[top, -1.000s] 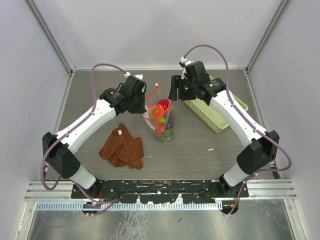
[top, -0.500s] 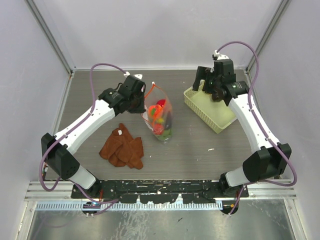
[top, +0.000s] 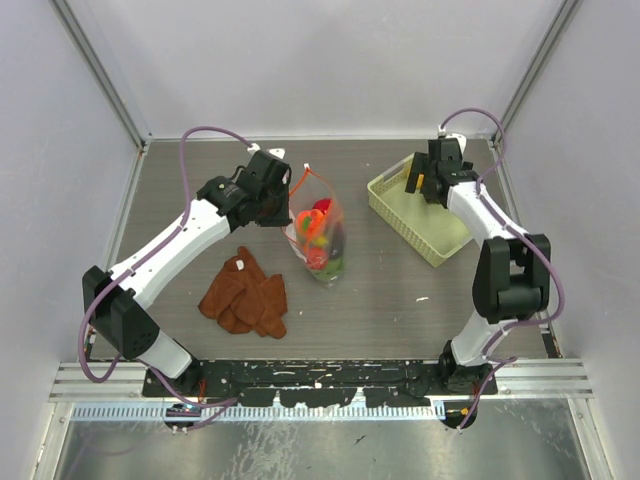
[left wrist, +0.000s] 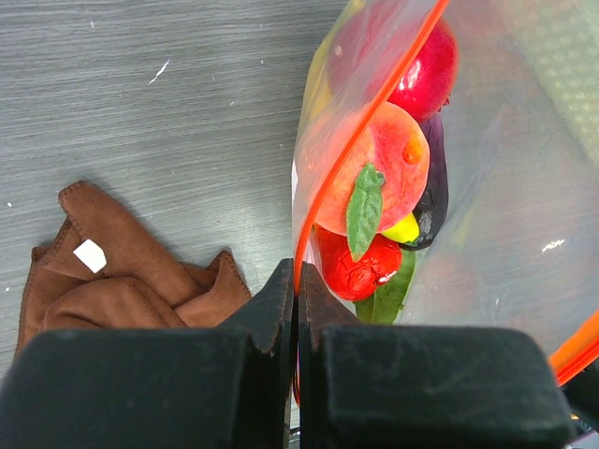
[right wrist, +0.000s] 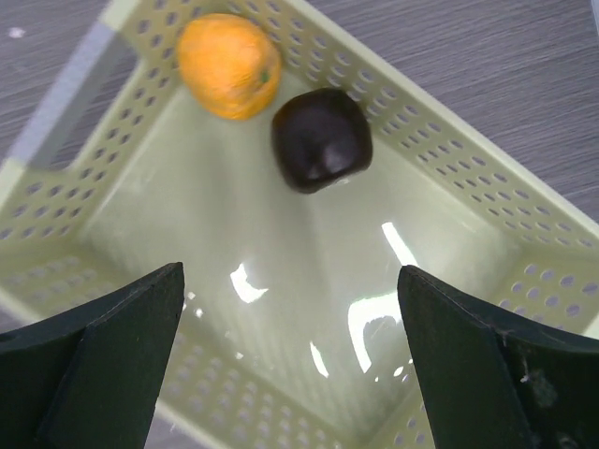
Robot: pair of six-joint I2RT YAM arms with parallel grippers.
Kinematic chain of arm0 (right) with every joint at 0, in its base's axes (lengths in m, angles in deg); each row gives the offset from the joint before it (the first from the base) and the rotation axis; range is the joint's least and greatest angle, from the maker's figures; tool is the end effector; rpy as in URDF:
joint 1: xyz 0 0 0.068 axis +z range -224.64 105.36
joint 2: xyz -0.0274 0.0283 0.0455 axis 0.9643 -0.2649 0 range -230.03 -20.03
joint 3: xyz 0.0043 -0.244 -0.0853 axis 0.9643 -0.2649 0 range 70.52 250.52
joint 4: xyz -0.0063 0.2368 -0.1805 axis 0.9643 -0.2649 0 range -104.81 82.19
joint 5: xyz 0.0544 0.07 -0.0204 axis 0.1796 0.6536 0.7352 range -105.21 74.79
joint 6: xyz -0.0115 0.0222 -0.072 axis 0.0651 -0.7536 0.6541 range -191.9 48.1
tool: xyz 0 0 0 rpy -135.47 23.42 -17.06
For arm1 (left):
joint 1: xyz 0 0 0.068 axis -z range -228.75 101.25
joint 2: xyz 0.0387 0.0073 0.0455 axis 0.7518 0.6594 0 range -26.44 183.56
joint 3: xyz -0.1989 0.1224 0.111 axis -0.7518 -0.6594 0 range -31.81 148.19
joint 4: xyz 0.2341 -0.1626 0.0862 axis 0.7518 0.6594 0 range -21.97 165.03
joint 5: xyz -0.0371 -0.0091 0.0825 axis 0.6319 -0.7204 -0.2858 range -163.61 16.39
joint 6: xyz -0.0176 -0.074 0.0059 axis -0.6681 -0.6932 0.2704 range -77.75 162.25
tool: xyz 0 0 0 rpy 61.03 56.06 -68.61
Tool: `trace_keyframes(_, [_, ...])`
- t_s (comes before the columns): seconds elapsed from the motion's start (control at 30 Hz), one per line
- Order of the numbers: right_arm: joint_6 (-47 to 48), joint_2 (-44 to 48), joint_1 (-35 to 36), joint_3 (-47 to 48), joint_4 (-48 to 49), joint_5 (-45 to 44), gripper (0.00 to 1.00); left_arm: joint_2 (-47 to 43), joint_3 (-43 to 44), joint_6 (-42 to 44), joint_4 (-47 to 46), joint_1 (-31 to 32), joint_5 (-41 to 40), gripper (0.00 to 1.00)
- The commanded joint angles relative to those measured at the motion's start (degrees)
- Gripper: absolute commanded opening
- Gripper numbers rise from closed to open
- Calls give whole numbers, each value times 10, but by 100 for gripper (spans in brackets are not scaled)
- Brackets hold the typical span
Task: Place the food in the zip-top bag and seal the zipper
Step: Pick up the fake fruit from the bin.
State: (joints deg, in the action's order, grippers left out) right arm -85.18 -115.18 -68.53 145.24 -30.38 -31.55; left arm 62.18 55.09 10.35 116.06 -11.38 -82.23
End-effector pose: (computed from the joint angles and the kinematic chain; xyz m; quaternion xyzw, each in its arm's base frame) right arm 0.4281 0.0276 0.2263 0.1133 0.9024 -0.0619 0.4110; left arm 0.3144 -0.2280 0.3088 0.0189 0.9365 -0.1369 0.3224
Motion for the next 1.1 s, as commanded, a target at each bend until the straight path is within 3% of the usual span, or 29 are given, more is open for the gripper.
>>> trace_keyframes(0.0, [25,-52,-17,24,81,-27,100,-17,25,10,-13,-4,4,0])
trace_keyframes(0.53, [84,-221,-62,122,123,33,92,-9,33,12,-10,-4,5,0])
trace_keyframes(0.77, [96,-243,-65,140,107,75,76,-7,34,12,-10,-4,5,0])
trace_keyframes(0.9, [89,-223,-65,122,102,79,63,-8,34,12,3,-4,4,0])
trace_keyframes(1.07, [74,-174,-65,93,95,86,56,-14,35,13,5,-4,1,0])
